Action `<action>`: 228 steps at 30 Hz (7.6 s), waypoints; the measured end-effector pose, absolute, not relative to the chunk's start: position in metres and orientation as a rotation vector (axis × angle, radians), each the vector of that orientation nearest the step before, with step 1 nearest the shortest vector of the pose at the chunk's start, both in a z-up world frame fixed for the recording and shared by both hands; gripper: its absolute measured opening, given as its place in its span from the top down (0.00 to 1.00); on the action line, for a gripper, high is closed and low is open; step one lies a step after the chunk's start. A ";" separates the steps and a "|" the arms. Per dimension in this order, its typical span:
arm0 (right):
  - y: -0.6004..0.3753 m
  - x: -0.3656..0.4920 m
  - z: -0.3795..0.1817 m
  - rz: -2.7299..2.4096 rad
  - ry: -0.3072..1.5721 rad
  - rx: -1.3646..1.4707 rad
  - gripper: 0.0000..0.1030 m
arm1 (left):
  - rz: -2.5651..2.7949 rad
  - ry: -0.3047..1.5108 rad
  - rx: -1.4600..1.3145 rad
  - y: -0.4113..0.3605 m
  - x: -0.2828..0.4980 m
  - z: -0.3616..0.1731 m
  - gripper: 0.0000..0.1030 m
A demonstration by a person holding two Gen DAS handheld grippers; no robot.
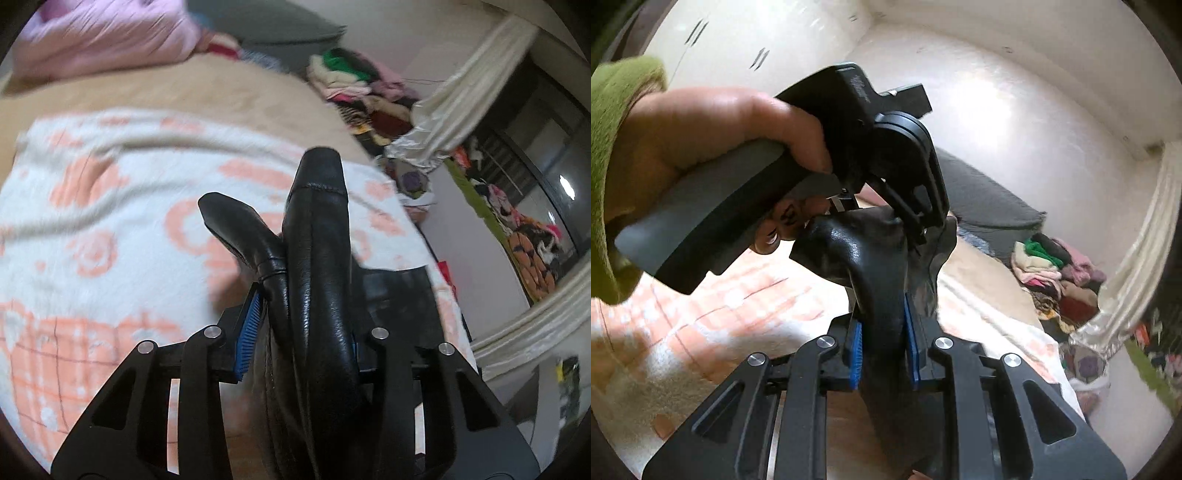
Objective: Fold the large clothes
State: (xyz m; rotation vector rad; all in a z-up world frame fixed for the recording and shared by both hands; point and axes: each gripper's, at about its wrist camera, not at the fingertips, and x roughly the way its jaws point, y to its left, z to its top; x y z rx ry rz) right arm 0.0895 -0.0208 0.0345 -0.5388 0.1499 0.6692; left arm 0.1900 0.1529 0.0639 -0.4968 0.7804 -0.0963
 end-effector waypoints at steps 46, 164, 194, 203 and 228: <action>-0.239 0.155 -0.006 0.512 0.617 0.243 0.85 | -0.321 0.903 -0.309 -0.090 0.295 0.046 0.61; -0.310 0.348 -0.023 0.526 0.843 0.452 0.88 | -0.212 0.966 -0.160 -0.070 0.218 -0.033 0.10; -0.302 0.307 -0.023 0.359 0.851 0.330 0.48 | -0.184 0.975 -0.160 -0.073 0.209 -0.032 0.10; -0.302 0.253 0.009 0.354 0.726 0.304 0.22 | -0.189 0.945 -0.132 -0.074 0.191 -0.019 0.10; -0.285 0.096 0.004 0.339 0.672 0.053 0.04 | -0.149 0.826 -0.182 -0.054 0.081 -0.013 0.09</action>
